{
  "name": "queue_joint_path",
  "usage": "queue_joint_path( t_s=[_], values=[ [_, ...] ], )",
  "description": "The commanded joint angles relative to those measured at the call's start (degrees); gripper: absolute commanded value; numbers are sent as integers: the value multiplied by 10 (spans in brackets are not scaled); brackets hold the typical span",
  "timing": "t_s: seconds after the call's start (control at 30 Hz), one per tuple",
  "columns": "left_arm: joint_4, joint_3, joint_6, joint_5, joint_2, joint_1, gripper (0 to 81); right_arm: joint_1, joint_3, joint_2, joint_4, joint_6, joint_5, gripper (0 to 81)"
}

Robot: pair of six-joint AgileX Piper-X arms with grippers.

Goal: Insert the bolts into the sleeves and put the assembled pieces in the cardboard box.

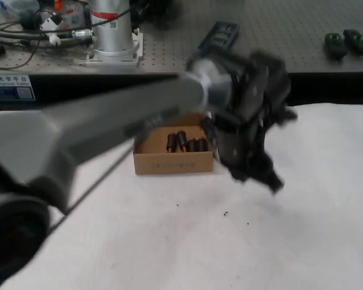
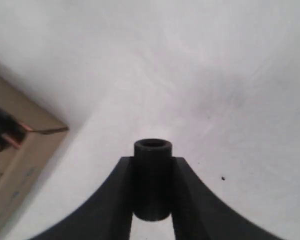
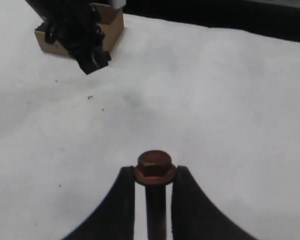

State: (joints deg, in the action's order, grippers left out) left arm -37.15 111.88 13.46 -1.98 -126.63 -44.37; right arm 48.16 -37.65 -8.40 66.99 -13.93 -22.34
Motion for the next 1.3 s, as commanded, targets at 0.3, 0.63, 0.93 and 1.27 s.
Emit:
queue_joint_path(
  t_s=[0.3,0.63,0.93,1.27],
  values=[
    [12,5,-93,123,147,16,6,0,64,3,-381,45,90,38],
    [180,-244,-99,143,312,16,6,0,75,-42,-422,50,124,38],
    [483,-588,-191,143,525,16,6,0,75,-172,-554,50,233,38],
    [916,-927,-230,169,697,16,6,0,75,-366,-863,-32,410,38]
  ],
)
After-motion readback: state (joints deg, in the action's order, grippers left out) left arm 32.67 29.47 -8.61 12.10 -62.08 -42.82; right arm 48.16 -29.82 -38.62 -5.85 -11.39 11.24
